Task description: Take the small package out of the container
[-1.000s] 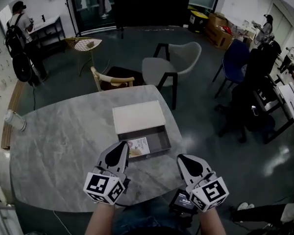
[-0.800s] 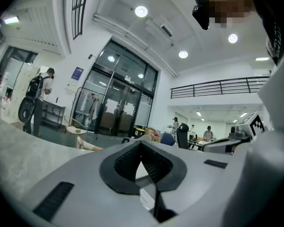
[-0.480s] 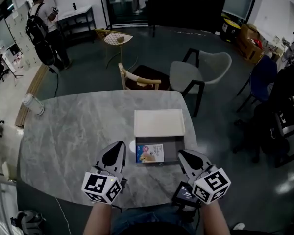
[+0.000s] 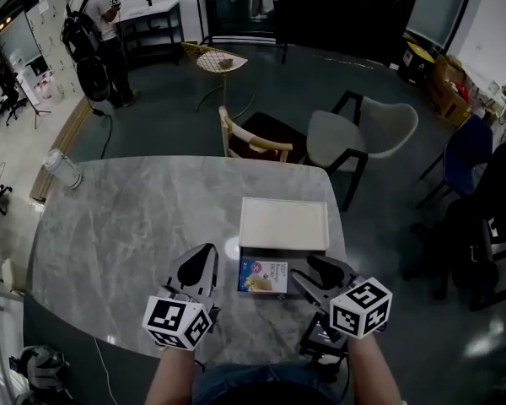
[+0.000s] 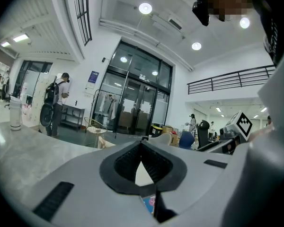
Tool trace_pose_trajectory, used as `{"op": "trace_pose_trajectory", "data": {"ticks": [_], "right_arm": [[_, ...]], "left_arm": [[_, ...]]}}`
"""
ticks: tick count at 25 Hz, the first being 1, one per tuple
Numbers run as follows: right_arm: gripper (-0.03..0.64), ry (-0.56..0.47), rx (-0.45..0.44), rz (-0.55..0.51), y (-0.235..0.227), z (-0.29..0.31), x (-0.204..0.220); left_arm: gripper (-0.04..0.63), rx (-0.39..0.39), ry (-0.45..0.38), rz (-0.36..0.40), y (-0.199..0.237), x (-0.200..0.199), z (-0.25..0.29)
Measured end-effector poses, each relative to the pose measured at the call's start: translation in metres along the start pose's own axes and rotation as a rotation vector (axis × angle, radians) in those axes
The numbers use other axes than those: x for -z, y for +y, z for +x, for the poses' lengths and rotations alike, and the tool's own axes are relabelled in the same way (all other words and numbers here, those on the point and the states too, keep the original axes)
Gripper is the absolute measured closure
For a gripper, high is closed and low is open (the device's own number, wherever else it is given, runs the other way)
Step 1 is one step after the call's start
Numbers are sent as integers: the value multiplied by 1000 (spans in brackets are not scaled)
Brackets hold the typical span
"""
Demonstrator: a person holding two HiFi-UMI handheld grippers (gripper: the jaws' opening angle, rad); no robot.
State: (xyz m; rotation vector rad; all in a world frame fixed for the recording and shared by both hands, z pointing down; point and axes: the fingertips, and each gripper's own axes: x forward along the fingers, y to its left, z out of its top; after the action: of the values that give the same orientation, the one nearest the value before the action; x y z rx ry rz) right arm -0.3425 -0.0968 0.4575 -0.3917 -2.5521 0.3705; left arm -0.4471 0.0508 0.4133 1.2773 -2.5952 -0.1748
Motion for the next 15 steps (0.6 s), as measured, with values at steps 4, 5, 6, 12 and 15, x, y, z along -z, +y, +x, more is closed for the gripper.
{"op": "trace_pose_trajectory", "data": {"ticks": [4,5,6,12,15], "right_arm": [[340,100,-34,109,-7,24,15],[334,110,-56,164,-9,30,18],[322,127,-79,221,-11,37,22],[285,328,-87,476,-28,65,63],[284,405,-51,534,-33,73,81]], "left_arm": [[583,-24,11,-17,11,5,2],[583,-32,14,-22,14,6,2],[583,-40,16,-26,18,7,1],[583,-85,35,-50,31,16,-4],[583,-105,43,-65,39,21,-9]]}}
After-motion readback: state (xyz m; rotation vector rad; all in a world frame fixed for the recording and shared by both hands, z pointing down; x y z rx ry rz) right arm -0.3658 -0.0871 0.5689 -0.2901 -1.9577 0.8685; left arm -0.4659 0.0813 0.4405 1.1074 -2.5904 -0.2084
